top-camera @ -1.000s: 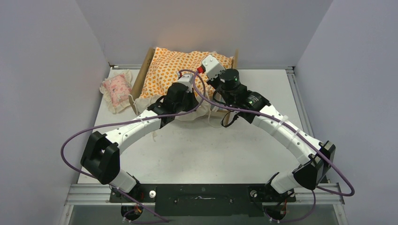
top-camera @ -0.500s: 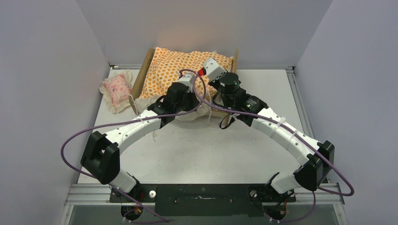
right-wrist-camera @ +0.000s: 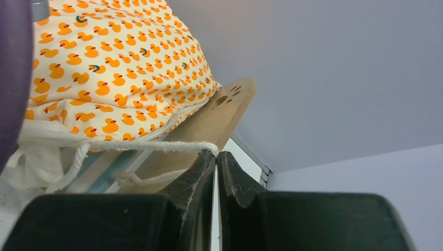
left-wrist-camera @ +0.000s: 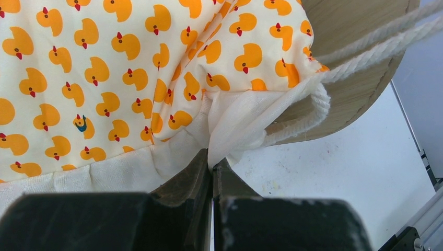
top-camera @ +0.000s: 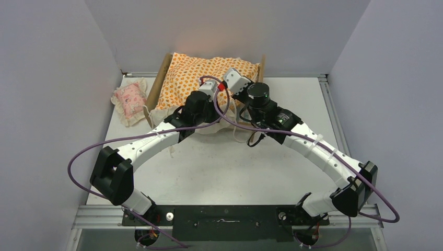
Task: Set up the pet bed
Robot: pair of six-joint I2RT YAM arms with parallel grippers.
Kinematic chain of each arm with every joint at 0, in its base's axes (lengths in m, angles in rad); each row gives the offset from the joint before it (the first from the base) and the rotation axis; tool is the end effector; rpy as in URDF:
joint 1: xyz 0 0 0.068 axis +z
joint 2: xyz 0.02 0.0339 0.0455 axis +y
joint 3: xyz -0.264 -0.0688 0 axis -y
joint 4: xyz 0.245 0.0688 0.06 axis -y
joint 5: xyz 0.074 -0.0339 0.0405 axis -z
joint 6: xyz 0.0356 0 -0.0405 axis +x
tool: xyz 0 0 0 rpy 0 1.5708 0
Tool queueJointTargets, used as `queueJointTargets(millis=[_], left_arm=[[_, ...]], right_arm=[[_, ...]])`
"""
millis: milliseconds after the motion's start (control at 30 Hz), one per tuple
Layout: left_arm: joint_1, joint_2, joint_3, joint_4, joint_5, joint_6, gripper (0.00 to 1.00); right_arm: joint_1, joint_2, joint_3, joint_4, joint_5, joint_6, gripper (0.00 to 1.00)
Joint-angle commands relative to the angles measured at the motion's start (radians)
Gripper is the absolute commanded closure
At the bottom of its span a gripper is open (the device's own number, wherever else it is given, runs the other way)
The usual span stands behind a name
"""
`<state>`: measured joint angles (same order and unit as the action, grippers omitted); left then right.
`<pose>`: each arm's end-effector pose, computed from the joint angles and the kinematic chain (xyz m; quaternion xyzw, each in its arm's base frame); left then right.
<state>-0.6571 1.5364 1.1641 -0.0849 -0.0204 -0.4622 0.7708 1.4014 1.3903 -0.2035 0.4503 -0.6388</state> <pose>0.2849 -0.2189 0.2957 0.0772 0.8454 -0.2732 0.4524 0.2438 0.2152 0.4084 -0.3851 0.6690 -0.1332 0.6216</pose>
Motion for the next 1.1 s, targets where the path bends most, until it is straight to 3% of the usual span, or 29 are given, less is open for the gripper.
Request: queueJointTargets(millis=[0,200,333,767,1067], left_arm=[[0.009,0.009,0.036,0.018,0.011,0.000,1.00],[0.008,0.005,0.026,0.014,0.019,0.003,1.00],[0.007,0.004,0.025,0.012,0.020,0.006,1.00],[0.007,0.015,0.057,0.004,0.020,0.007,1.00],[0.005,0.011,0.042,-0.004,0.020,0.008,1.00]], right_arm=[[0.005,-0.058,-0.031,-0.017,-0.029,0.042,0.94],[0.023,-0.081,-0.093,-0.075,-0.056,0.145,0.94],[0.029,-0.114,-0.131,-0.050,0.008,0.167,0.95],[0.053,-0.076,-0.059,0.113,0.170,-0.123,0.95],[0.109,-0.083,-0.122,0.087,0.157,-0.142,0.94]])
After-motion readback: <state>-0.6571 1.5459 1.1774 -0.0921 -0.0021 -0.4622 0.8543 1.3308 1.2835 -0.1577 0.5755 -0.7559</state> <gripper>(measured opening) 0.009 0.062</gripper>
